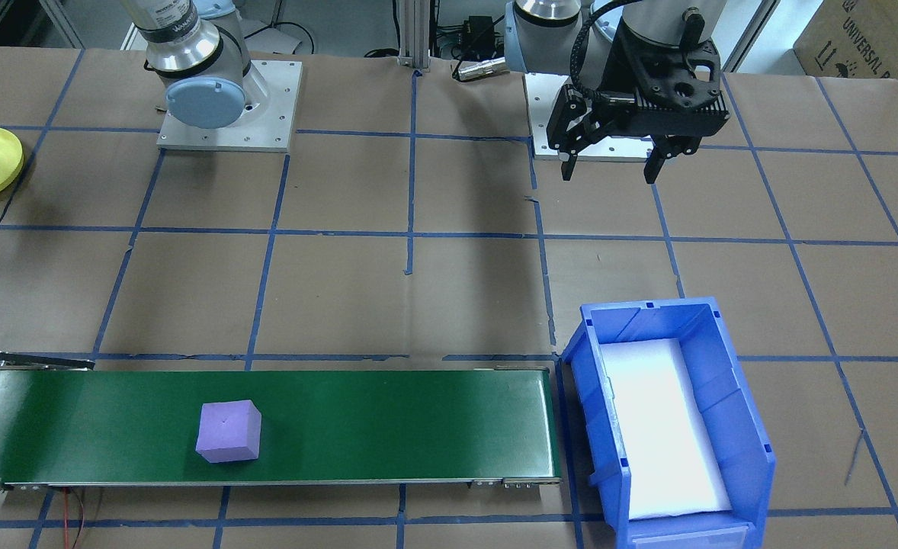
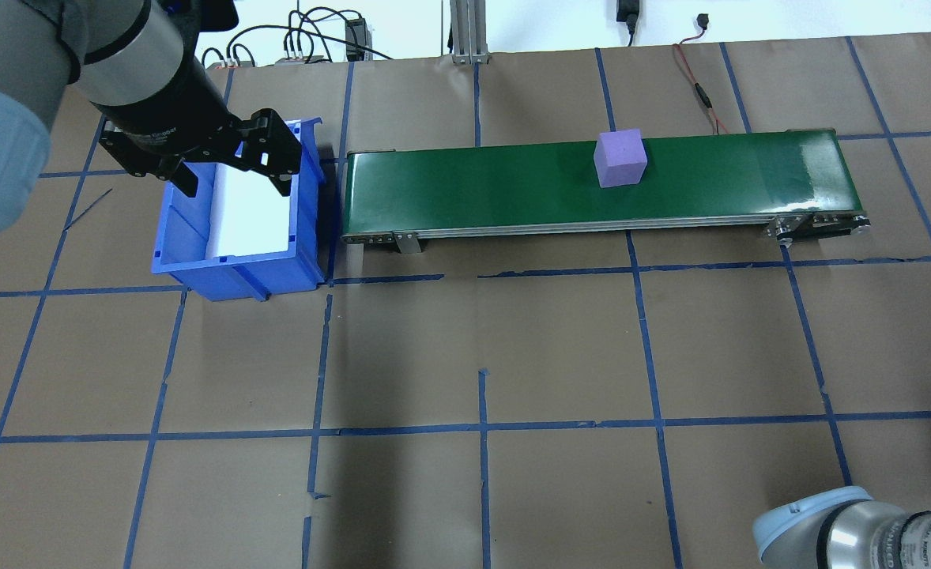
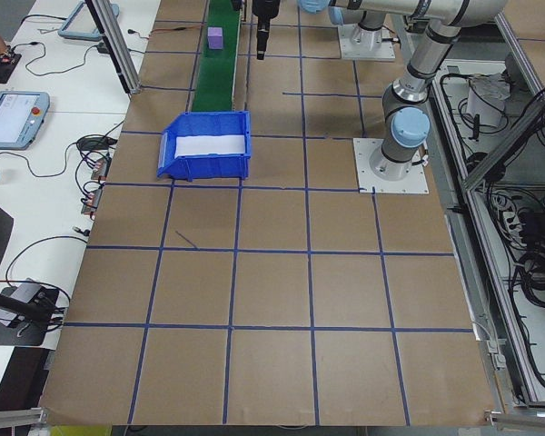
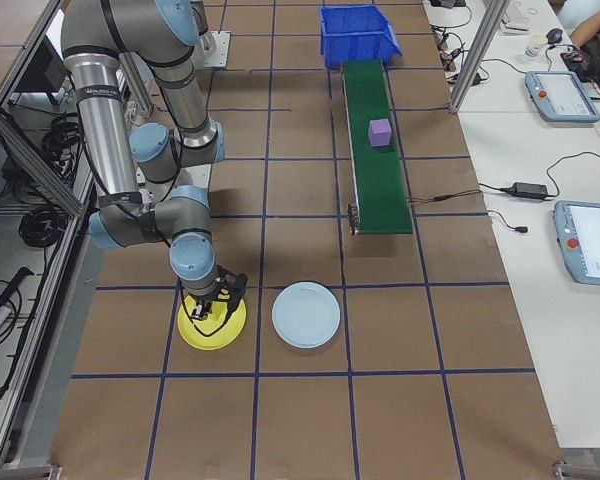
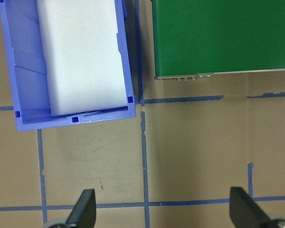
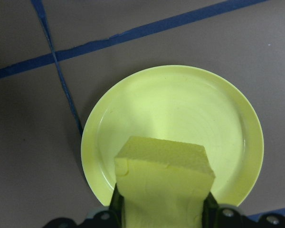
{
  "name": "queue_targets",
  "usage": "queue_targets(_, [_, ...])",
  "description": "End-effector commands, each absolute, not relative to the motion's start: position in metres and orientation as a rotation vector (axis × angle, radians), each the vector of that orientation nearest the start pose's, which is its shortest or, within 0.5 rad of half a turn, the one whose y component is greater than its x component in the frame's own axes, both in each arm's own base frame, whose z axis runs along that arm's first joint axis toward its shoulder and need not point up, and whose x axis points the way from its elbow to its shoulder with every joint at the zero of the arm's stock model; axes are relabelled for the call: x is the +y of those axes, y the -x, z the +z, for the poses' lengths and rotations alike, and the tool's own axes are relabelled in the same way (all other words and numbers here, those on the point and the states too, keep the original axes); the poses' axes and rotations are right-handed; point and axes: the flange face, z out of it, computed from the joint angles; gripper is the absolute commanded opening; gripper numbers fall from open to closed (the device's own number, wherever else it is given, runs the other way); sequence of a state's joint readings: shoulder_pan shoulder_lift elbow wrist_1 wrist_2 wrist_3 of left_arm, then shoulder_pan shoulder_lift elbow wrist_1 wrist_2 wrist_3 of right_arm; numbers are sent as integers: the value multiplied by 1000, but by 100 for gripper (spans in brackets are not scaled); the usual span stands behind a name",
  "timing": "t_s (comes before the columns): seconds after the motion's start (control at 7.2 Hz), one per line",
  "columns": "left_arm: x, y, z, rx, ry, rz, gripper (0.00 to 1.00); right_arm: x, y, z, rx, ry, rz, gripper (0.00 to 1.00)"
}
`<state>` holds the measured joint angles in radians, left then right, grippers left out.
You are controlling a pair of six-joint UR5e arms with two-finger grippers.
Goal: Move block left to right into plate
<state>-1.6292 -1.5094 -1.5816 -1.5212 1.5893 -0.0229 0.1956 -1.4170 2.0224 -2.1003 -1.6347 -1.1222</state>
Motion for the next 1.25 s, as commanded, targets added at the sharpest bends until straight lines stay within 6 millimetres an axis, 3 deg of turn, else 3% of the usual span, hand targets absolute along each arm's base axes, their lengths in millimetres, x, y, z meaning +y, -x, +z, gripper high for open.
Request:
queue_targets(0.0, [-466,159,517,3123,-54,-155,100,-218,453,249,3074,-396,99,90])
queue_targets(0.14, [-466,159,517,3123,-54,-159,100,-218,454,252,3077,-411,96,100])
queue_targets(0.28, [-466,159,517,3123,-54,-159,100,-221,452,256,3076,-463,100,100])
queue_targets(0.42, [-467,159,517,3123,-54,-162,100,-236,454,275,3105,-501,78,100])
queue_targets(0.69, [-467,159,516,3123,-54,-159,100,-322,433,323,3229,-344,30,100])
queue_targets(0.83, [-467,159,516,3123,-54,-159,100,-391,402,352,3284,-332,-61,100])
queue_targets(0.97, [-467,159,516,3123,-54,-159,100,-464,358,379,3302,-272,-137,100])
queue_targets(1.11, [-468,158,516,3123,-51,-159,100,-499,321,366,3174,-278,-91,100])
